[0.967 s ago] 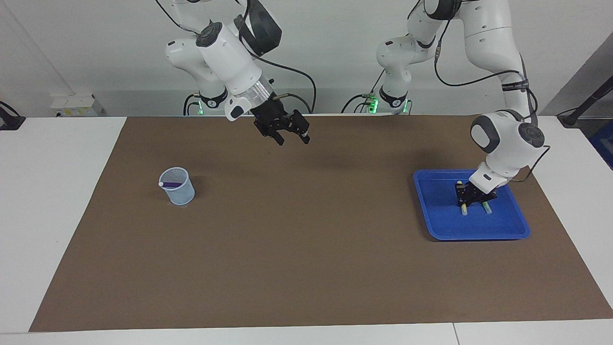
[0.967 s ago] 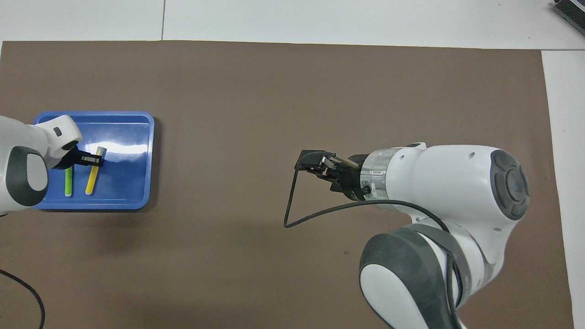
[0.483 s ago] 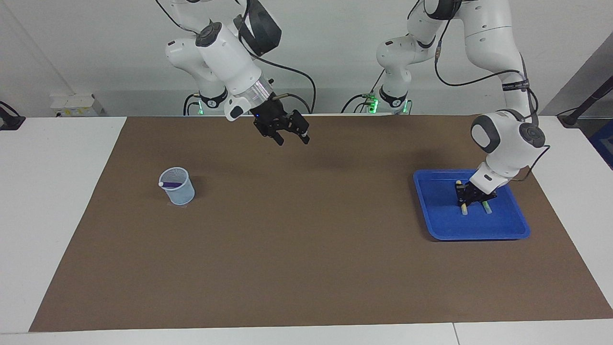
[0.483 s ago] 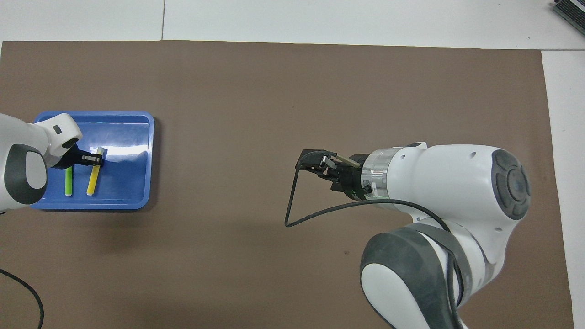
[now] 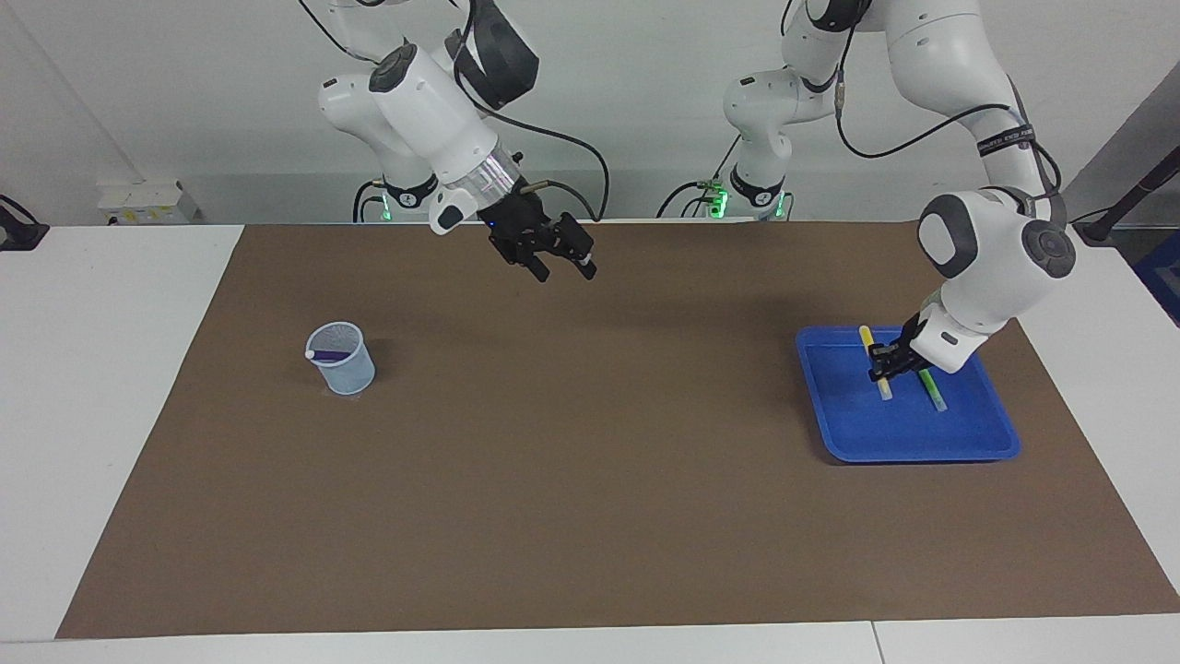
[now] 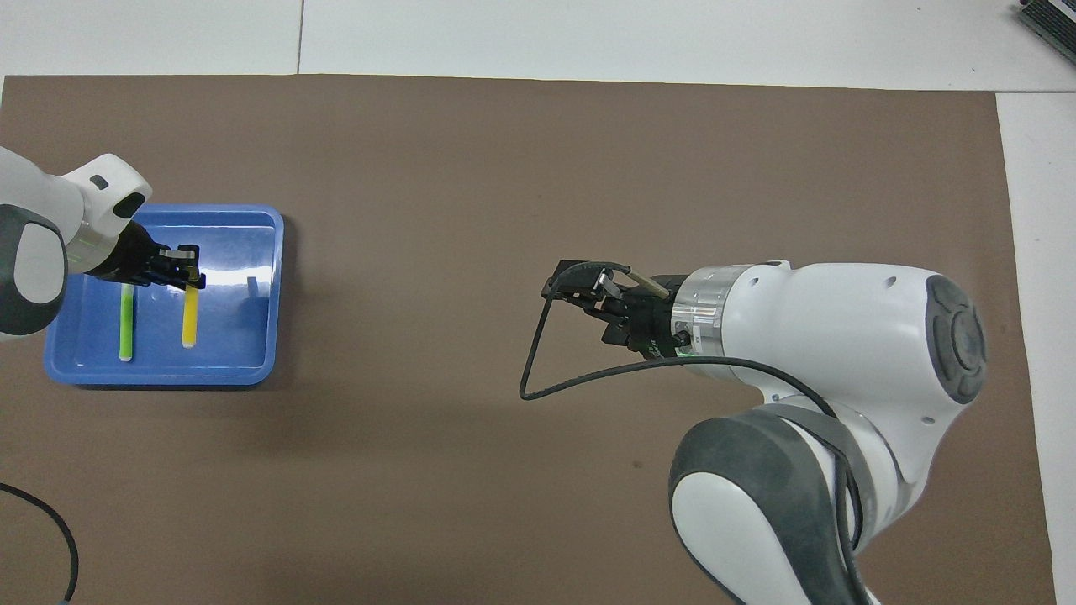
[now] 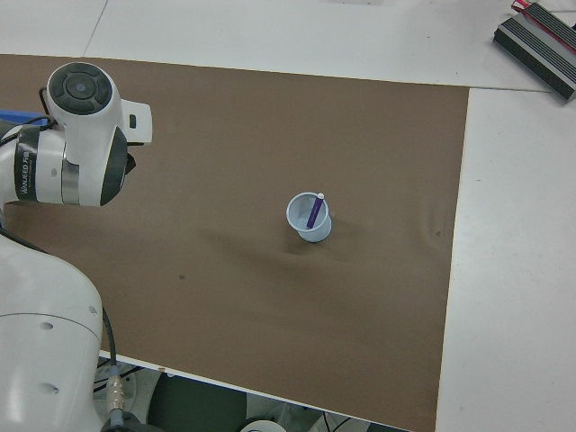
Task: Transfer and insert pens with both arms
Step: 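Grasp the yellow pen with the left gripper and lift it, then carry the yellow pen toward the right gripper, which grasps its tip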
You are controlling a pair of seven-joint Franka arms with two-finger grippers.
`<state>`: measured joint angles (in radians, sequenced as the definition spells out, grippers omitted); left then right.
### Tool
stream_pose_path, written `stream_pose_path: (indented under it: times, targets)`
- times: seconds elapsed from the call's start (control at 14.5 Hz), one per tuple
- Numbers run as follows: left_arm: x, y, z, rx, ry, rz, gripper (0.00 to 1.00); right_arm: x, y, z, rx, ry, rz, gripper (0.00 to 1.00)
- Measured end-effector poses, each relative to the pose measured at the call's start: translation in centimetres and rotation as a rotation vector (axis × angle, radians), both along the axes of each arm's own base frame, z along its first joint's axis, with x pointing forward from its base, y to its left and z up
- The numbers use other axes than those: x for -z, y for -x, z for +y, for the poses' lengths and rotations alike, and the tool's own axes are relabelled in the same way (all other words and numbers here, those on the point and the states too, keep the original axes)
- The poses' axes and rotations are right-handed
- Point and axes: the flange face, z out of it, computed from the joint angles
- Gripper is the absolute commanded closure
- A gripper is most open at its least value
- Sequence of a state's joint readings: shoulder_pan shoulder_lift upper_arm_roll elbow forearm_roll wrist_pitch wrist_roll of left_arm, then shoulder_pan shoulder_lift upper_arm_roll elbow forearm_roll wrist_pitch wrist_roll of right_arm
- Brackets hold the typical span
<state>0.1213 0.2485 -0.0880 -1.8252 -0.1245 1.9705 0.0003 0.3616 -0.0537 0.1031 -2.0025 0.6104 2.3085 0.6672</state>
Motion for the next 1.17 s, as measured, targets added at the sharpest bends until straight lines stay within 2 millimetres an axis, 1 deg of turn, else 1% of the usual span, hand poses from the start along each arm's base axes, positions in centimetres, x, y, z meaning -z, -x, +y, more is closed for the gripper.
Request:
stream_pose_path:
  times: [0.14, 0.21, 0.35, 0.55, 0.76, 0.9, 1.04, 1.17]
  targets:
    - [-1.9, 0.3, -1.9, -0.154, 0.042, 0.022, 1.00, -0.4, -0.3, 0.3, 0.060, -0.050, -0.007, 0.00]
    - [-2.7, 0.5, -2.8, -0.243, 0.063, 0.040, 1.00, -0.6, -0.3, 0.8, 0.094, -0.073, -0.018, 0.00]
    - [-4.1, 0.8, -4.4, -0.398, 0.100, 0.066, 1.00, -0.7, 0.0, 2.5, 0.147, -0.102, -0.033, 0.00]
    - [-6.5, 1.4, -6.9, -0.624, 0.153, 0.109, 1.00, -0.8, 1.0, 5.3, 0.185, -0.136, -0.053, 0.00]
    - [-8.7, 2.1, -9.5, -0.825, 0.183, 0.160, 1.00, -0.3, 2.3, 8.1, 0.175, -0.151, -0.066, 0.00]
    - [-9.9, 2.7, -11.1, -0.931, 0.196, 0.191, 1.00, 0.1, 3.3, 9.9, 0.151, -0.153, -0.069, 0.00]
    - [-10.9, 3.2, -12.3, -1.002, 0.224, 0.225, 1.00, 0.5, 3.7, 10.9, 0.149, -0.158, -0.087, 0.00]
    - [-11.9, 4.0, -12.8, -1.074, 0.253, 0.258, 1.00, 1.3, 3.8, 12.1, 0.160, -0.167, -0.117, 0.00]
